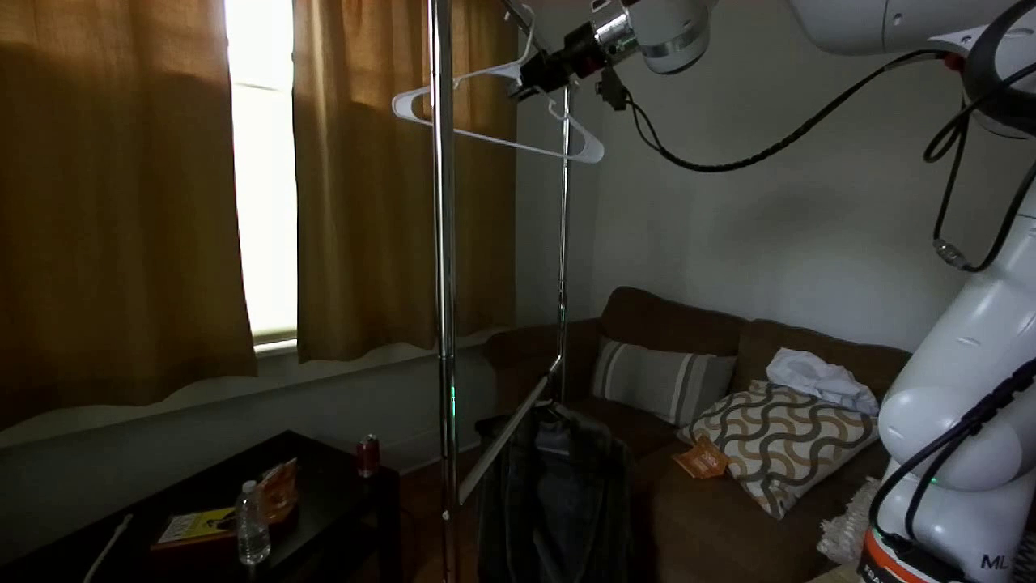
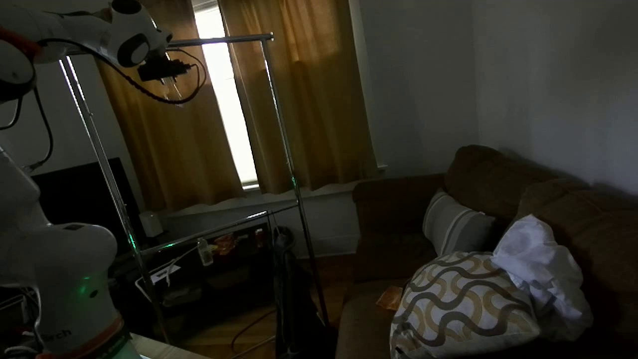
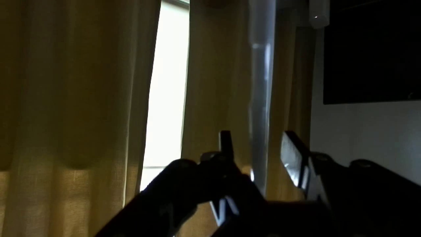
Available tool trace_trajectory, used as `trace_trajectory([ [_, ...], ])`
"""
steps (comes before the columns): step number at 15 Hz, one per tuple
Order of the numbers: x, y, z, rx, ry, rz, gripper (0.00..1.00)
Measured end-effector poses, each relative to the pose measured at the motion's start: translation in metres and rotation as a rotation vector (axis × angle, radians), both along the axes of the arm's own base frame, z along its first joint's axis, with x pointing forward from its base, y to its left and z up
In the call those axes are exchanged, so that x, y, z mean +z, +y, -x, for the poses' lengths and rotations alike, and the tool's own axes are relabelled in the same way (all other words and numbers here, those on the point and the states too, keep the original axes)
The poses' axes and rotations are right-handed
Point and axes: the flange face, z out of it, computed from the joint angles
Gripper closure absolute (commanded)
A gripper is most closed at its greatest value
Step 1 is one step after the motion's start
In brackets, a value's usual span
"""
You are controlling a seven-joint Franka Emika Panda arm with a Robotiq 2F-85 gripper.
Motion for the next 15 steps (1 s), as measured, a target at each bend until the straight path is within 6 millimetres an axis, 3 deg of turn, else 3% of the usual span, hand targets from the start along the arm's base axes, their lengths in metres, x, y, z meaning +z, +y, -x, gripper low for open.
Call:
trace_trajectory([
  [3,-0.006,-0.002,0.000,-0.017,0.014,0.030,0.02],
  [4,-0.007,-0.003,0.001,-0.018,0.021,0.037,0.00],
  [9,-0.003,-0.013,0.012,-0.009,0.081,0.070,0.00],
  [15,0.005,-0.032,0.055,0.037,0.248,0.162,0.00],
])
